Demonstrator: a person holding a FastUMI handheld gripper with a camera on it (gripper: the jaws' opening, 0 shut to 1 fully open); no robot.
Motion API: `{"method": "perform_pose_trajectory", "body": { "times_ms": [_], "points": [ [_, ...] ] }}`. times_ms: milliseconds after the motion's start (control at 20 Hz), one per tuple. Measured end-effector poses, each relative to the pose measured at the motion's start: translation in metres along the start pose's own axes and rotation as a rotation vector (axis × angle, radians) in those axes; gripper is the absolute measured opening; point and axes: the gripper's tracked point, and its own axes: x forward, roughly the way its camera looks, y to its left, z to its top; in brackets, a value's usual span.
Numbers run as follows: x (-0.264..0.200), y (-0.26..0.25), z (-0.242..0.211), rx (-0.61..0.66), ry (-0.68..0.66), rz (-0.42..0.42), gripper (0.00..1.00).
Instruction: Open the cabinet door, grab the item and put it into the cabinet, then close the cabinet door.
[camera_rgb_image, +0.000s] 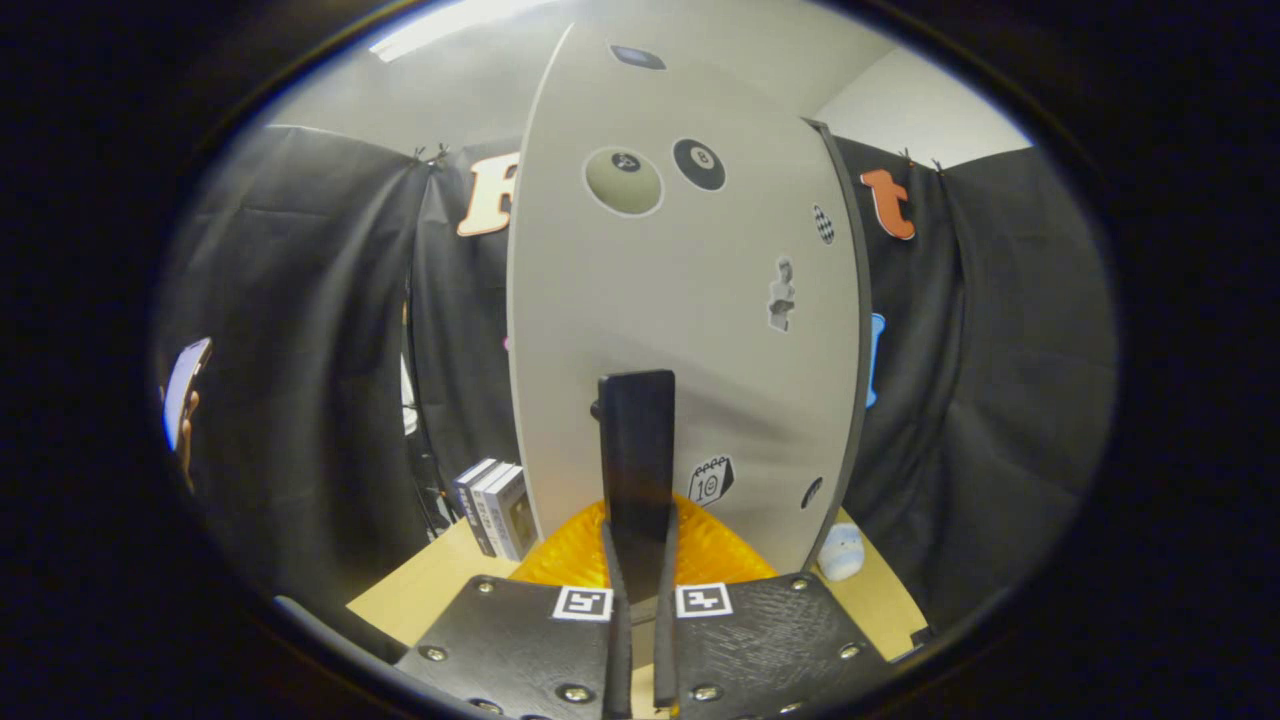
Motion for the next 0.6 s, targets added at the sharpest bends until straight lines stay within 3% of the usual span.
{"method": "perform_pose_trajectory", "body": {
  "times_ms": [600],
  "points": [
    [-0.015,-0.031,-0.003,0.029,0.022,-0.095,0.09]
  ]
}}
